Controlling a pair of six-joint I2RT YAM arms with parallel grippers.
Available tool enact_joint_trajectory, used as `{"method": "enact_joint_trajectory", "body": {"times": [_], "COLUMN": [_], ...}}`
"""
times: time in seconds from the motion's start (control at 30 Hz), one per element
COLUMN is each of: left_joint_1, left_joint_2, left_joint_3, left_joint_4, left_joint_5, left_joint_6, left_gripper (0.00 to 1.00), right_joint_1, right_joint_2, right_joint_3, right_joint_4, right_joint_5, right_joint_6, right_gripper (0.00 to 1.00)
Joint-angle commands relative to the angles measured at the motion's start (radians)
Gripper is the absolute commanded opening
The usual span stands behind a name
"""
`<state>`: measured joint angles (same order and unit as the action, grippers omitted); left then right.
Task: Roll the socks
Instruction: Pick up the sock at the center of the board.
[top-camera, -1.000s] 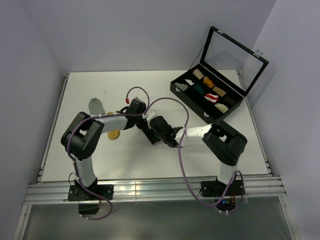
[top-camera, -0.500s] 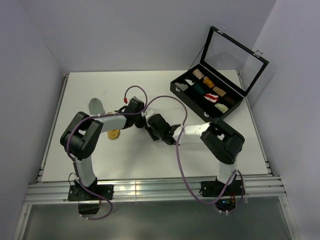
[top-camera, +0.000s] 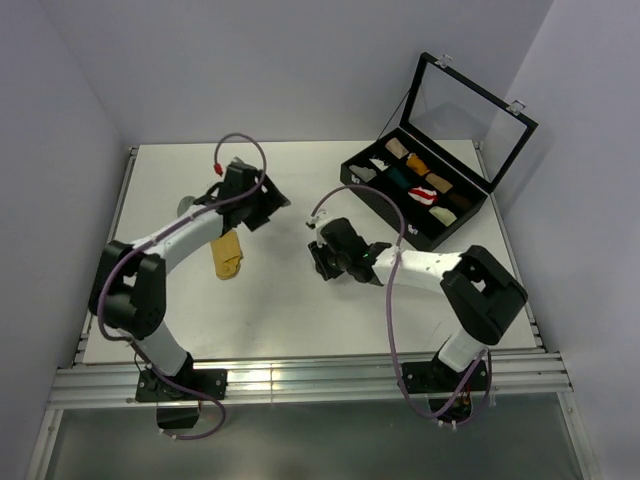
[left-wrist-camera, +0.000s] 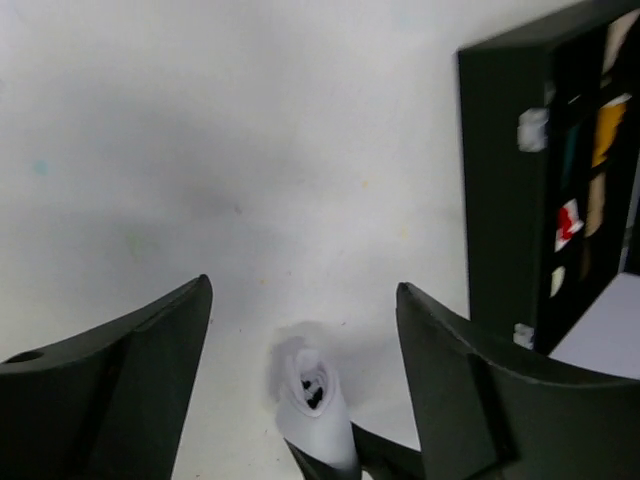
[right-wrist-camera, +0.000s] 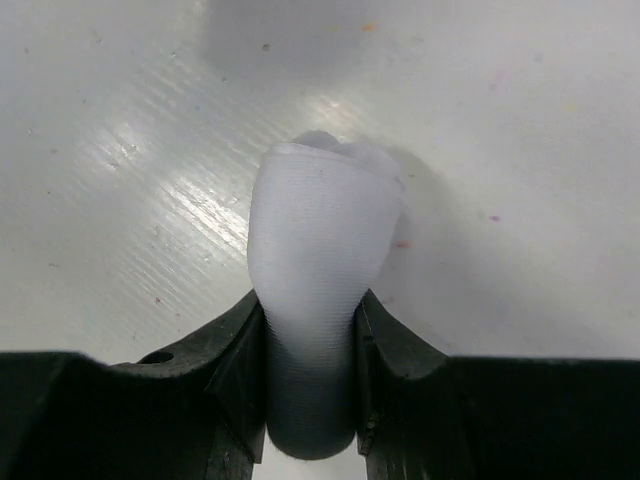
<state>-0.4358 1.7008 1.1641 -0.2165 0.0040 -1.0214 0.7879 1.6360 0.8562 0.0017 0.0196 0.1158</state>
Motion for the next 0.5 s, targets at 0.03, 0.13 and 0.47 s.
{"method": "enact_joint_trajectory", "body": {"times": [0.03, 0.13, 0.47], "left_joint_1": [0.075, 0.117, 0.244], "left_joint_2": [-0.171, -0.283, -0.749], "left_joint_3": [0.083, 0.092, -0.096], "left_joint_4": [-0.081, -0.129, -0.126], "left_joint_5": [-0.090, -0.142, -0.347], "left_joint_6": [0.064, 0.141, 0.382], "left_gripper": [0.85, 0.89, 1.00], "right_joint_1": [-0.090, -0.171, -0.432], "right_joint_2": [-0.123, -0.174, -0.018], "right_joint_3": [0.049, 0.116, 0.472], "right_joint_4": [-0.068, -0.124, -0.322], "right_joint_5": [-0.053, -0.061, 0.008], "right_joint_6": [0.028, 0.028, -0.004], "right_gripper": [0.00, 0.00, 0.00]}}
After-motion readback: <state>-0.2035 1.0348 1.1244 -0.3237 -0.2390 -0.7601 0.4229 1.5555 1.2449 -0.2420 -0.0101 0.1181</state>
